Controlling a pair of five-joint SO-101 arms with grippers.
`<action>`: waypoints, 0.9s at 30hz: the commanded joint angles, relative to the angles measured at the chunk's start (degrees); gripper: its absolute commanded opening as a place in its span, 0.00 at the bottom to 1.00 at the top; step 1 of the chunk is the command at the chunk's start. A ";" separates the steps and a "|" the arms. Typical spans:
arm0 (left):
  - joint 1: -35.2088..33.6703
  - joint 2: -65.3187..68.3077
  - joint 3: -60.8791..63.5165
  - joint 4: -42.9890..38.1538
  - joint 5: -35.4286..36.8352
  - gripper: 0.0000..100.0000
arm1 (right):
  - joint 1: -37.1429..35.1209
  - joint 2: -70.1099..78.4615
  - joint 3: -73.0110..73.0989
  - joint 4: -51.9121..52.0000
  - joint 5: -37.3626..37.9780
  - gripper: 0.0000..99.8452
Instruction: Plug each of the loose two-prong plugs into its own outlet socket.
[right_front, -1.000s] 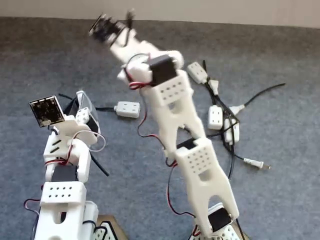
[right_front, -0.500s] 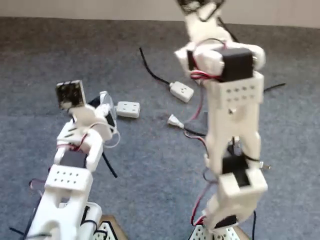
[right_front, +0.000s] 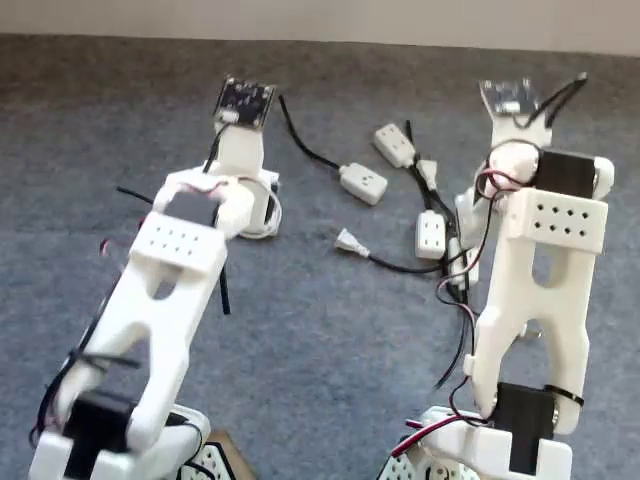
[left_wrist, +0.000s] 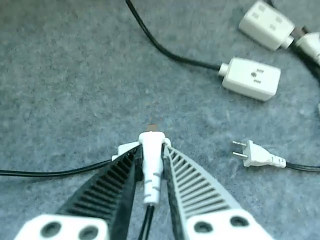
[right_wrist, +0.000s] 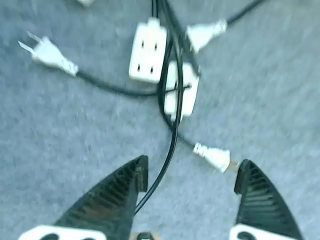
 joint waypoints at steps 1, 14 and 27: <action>-0.75 8.57 -14.55 10.81 -0.26 0.01 | 1.10 -2.77 4.70 1.98 -2.29 0.28; 3.56 21.58 -25.19 17.58 1.49 0.01 | 0.92 -2.86 27.21 -9.71 -10.11 0.28; -0.22 31.08 -42.07 28.84 2.37 0.01 | 0.75 -2.68 41.80 -24.22 -12.84 0.28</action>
